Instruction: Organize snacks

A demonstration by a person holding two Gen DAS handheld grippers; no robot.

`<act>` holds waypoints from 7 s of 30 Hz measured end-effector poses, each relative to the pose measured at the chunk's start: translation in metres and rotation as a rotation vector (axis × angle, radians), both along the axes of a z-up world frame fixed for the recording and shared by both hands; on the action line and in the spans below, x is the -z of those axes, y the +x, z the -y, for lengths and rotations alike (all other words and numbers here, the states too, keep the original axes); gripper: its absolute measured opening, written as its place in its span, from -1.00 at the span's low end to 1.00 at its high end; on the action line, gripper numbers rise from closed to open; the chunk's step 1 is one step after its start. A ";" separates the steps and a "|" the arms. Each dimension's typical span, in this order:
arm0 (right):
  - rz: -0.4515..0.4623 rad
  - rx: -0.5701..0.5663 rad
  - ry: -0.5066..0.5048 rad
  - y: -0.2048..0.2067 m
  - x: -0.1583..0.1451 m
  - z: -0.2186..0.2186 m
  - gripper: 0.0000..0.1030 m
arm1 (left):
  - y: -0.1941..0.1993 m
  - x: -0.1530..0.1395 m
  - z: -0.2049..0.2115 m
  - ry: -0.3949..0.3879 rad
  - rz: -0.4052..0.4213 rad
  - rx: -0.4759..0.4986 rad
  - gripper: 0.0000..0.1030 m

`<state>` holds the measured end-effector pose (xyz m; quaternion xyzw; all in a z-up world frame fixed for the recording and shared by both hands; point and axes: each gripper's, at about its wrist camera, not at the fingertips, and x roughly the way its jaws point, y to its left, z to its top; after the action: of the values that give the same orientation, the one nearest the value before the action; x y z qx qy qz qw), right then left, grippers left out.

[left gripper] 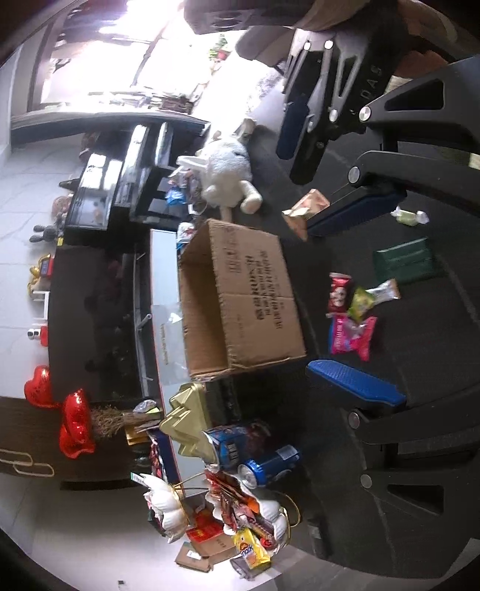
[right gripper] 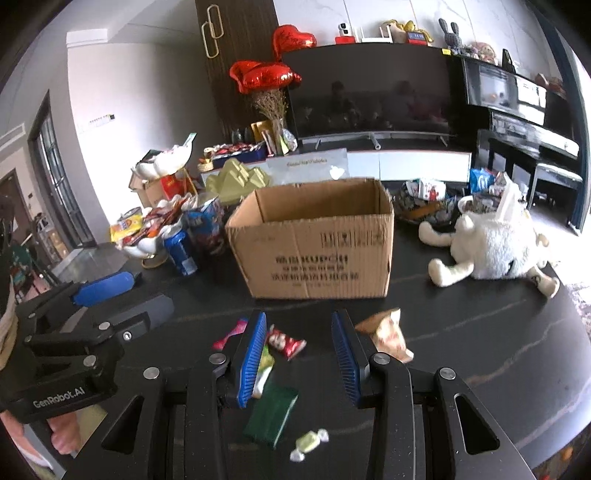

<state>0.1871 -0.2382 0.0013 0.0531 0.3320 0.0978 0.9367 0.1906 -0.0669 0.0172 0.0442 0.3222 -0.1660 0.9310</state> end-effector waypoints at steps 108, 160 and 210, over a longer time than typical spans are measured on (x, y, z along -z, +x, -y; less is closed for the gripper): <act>-0.198 0.041 0.097 -0.024 0.109 0.029 -0.57 | 0.003 0.119 0.049 0.006 -0.271 0.052 -0.14; -0.080 -0.090 0.054 0.083 0.010 -0.024 -0.71 | 0.084 -0.007 -0.011 -0.059 -0.026 -0.049 -0.14; -0.565 -0.300 -0.245 0.166 0.147 -0.101 -0.54 | 0.121 0.110 -0.036 0.011 -0.276 -0.130 -0.14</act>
<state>0.3527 -0.1371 -0.1454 -0.0843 0.5919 0.1753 0.7822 0.3118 -0.0304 -0.0924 0.0052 0.4500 -0.1082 0.8864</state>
